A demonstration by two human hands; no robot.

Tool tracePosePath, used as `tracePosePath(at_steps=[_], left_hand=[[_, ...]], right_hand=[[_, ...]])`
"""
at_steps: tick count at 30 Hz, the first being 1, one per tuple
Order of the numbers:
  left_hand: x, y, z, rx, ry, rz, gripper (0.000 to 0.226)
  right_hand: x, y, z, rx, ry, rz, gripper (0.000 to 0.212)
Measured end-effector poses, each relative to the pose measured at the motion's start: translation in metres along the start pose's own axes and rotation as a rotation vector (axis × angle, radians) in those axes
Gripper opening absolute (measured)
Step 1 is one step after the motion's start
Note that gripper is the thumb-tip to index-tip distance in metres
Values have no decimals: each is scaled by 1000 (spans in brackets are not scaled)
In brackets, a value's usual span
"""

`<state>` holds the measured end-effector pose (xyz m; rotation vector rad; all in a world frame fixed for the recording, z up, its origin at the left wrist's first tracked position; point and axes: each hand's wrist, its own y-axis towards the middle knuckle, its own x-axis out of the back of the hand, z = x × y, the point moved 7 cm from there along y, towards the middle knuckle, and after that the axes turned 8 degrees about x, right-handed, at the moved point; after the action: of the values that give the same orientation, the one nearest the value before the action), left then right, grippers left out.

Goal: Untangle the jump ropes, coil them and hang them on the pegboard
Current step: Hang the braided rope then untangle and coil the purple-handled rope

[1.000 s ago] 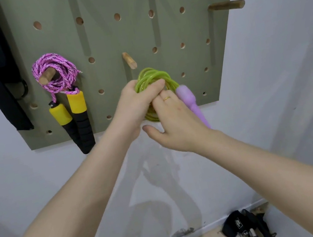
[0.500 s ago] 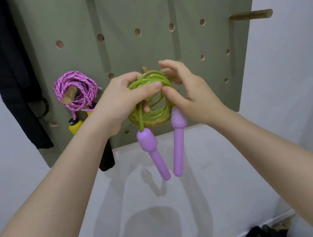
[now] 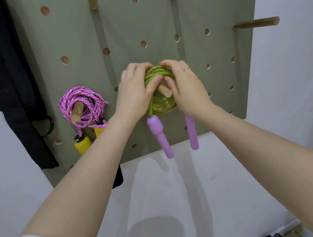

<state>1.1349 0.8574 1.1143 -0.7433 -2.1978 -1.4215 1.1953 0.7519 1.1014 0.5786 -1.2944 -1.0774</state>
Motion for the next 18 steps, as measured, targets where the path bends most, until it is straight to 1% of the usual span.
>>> tracePosePath(at_steps=[1,2,4,7,9,12,15,17,18], left_hand=[[-1,0,2,-21,111,-58,57],[-1,0,5,-37,222,-111,57],[-2,2,9,-70,378,-175,50],[-2,10,15,-62,445,-238,45],[-6,13,18,-47,460,-291,45],[-12,13,20,-14,504,-306,51],[-14,11,21,60,487,-223,58],[-17,1,21,76,453,-160,63],[-19,-8,22,66,421,-130,66]], right_hand=[[-3,4,3,40,-96,-11,36],[-8,8,4,84,-206,-19,37],[-17,13,3,165,-393,-50,41],[-29,17,-5,240,-500,-123,45],[-35,19,-9,260,-502,-164,46],[-46,16,-10,211,-446,-119,50],[-49,13,-11,83,-380,2,57],[-50,1,-11,18,-261,77,59],[-48,-8,-10,-21,-176,91,63]])
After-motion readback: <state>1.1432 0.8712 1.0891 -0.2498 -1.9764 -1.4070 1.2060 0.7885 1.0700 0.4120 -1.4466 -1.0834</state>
